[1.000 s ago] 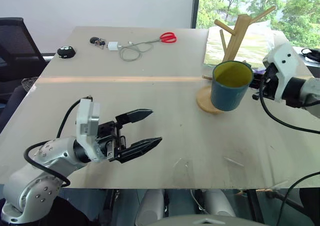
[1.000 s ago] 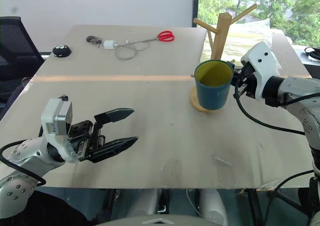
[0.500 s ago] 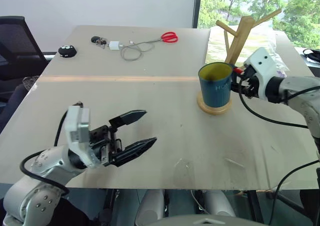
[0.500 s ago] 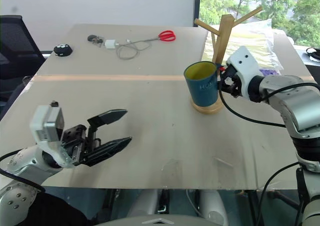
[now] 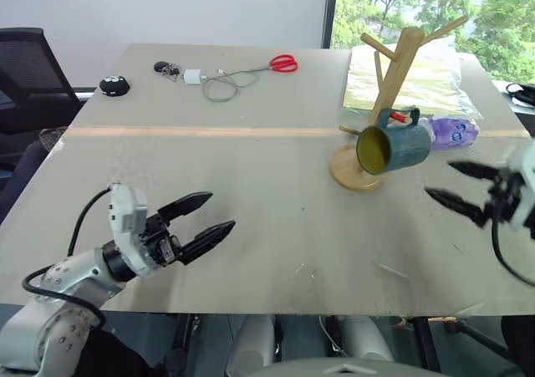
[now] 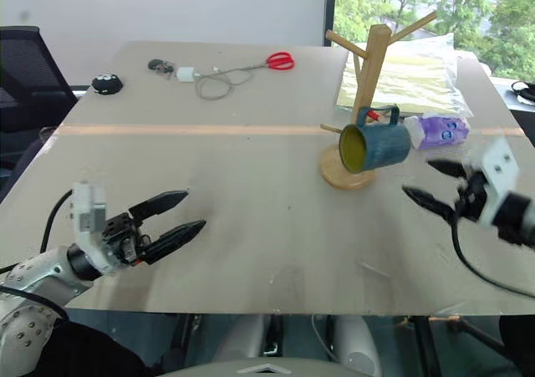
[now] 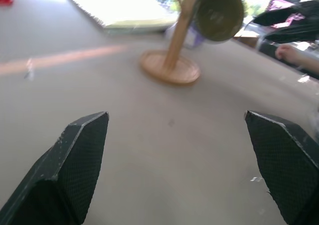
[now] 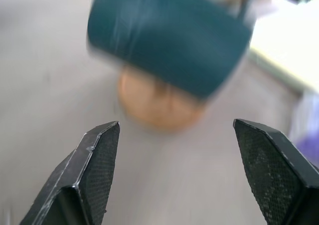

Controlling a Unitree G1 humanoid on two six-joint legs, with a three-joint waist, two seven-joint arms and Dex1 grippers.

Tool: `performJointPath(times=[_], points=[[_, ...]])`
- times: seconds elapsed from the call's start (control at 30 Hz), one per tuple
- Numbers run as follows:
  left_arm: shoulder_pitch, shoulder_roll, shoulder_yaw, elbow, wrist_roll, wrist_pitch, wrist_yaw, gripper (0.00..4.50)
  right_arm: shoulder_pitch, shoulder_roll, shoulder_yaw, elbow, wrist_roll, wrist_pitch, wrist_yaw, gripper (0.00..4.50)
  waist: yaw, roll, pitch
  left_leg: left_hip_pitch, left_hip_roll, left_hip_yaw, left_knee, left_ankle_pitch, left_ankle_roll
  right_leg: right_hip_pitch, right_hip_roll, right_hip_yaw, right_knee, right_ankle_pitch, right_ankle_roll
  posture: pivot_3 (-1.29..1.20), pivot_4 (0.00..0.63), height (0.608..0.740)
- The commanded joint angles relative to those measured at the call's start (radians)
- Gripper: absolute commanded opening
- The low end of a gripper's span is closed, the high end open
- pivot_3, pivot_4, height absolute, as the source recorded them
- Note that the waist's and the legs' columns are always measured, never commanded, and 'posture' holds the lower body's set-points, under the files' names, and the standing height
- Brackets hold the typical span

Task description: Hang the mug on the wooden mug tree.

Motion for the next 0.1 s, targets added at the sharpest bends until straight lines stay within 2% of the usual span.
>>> performJointPath(times=[0.03, 0.1], points=[[-0.007, 0.017, -0.020, 0.024, 0.082, -0.041, -0.020, 4.50, 0.079, 0.029, -0.032, 0.014, -0.052, -0.138, 0.018, 3.65, -0.005, 0.000, 0.000, 0.000, 0.000, 0.000, 0.000, 0.000, 0.000, 0.000, 0.000, 0.000, 0.000, -0.001, 0.002, 0.00, 0.150, 0.740], [-0.003, 0.021, -0.032, 0.040, 0.118, -0.053, -0.036, 4.50, 0.110, 0.048, -0.014, 0.028, -0.074, -0.181, 0.012, 3.65, -0.008, 0.001, 0.000, 0.002, 0.000, 0.003, 0.000, 0.000, 0.000, 0.000, 0.000, 0.002, 0.000, -0.001, 0.002, 0.00, 0.150, 0.740]])
